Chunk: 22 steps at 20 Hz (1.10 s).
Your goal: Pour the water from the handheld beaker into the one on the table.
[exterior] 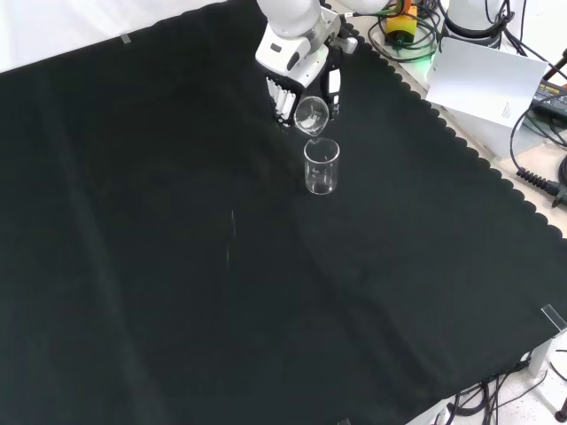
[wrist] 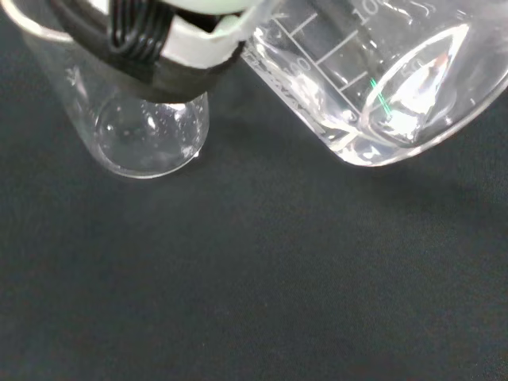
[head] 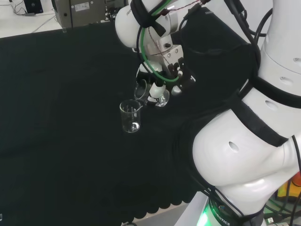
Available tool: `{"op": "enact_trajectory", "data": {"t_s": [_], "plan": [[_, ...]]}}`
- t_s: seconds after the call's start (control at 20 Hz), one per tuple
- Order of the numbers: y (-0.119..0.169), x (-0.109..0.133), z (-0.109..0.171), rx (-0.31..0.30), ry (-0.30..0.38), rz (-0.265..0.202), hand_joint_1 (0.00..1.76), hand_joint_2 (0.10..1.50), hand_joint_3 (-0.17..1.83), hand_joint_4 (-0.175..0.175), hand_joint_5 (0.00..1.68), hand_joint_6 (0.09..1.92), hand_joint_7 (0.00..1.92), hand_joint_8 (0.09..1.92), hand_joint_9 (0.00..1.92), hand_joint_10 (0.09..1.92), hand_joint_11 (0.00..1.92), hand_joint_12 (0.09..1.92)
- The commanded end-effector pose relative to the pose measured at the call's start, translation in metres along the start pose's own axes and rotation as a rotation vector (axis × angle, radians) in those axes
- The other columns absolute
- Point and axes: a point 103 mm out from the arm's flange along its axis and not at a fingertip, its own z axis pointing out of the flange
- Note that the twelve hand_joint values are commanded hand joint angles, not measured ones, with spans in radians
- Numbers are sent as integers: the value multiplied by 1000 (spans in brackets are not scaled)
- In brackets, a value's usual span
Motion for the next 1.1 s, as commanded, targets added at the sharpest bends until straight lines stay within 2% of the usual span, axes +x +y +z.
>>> {"op": "enact_trajectory", "data": {"t_s": [0.05,0.45,1.1], "plan": [[0,8,-2,24,-51,3,1425,1021,-175,-175,1333,408,1284,477,1584,87,1277,935],[-2,15,-9,52,-184,23,1425,1020,-175,-175,1335,405,1285,477,1580,87,1277,938],[0,27,-20,89,-267,34,1425,1020,-175,-175,1337,401,1287,472,1573,87,1278,944]]}}
